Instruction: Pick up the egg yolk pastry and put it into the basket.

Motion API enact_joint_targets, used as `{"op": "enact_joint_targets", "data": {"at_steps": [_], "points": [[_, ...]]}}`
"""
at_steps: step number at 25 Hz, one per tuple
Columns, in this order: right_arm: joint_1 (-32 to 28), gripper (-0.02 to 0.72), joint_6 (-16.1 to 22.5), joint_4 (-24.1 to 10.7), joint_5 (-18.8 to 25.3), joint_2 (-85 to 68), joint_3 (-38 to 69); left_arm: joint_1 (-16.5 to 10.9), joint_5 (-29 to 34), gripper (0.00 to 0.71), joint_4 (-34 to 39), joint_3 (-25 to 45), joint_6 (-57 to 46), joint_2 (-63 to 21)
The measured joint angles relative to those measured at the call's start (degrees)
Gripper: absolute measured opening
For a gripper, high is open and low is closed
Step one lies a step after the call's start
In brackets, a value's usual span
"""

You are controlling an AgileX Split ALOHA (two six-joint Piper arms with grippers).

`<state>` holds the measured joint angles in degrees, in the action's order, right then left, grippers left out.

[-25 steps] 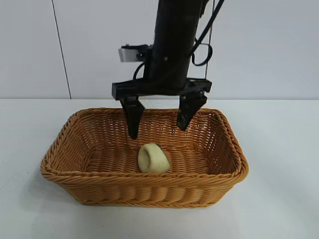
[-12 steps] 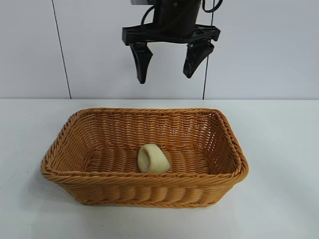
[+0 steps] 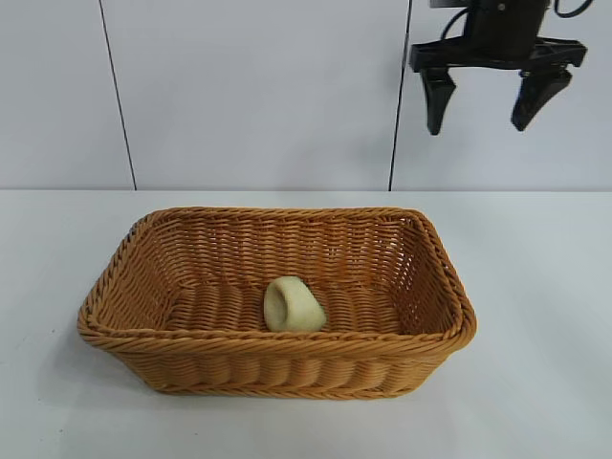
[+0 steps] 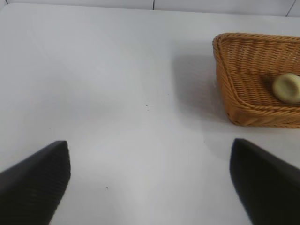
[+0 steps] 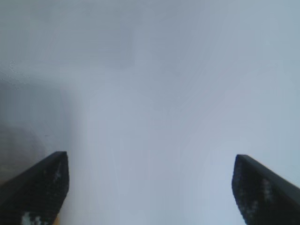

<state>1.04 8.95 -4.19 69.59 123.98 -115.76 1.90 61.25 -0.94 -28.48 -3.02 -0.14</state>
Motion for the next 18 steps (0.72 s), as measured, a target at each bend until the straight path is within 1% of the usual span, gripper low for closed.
{"op": "enact_joint_targets", "data": {"at_steps": [4, 7, 12, 18], "points": [[-0.5, 0.679, -0.7, 0.0, 0.1, -0.3, 1.3, 0.0, 0.0, 0.667, 0.0, 0.0, 0.0, 0.0], [-0.5, 0.679, -1.0, 0.3, 0.1, -2.1, 5.5, 0.0, 0.0, 0.667, 0.0, 0.0, 0.0, 0.0], [-0.5, 0.679, -1.6, 0.8, 0.1, -9.8, 18.0, 0.0, 0.0, 0.667, 0.0, 0.0, 0.0, 0.0], [-0.5, 0.679, -2.4, 1.0, 0.3, -23.4, 36.3, 0.0, 0.0, 0.667, 0.0, 0.0, 0.0, 0.0]]}}
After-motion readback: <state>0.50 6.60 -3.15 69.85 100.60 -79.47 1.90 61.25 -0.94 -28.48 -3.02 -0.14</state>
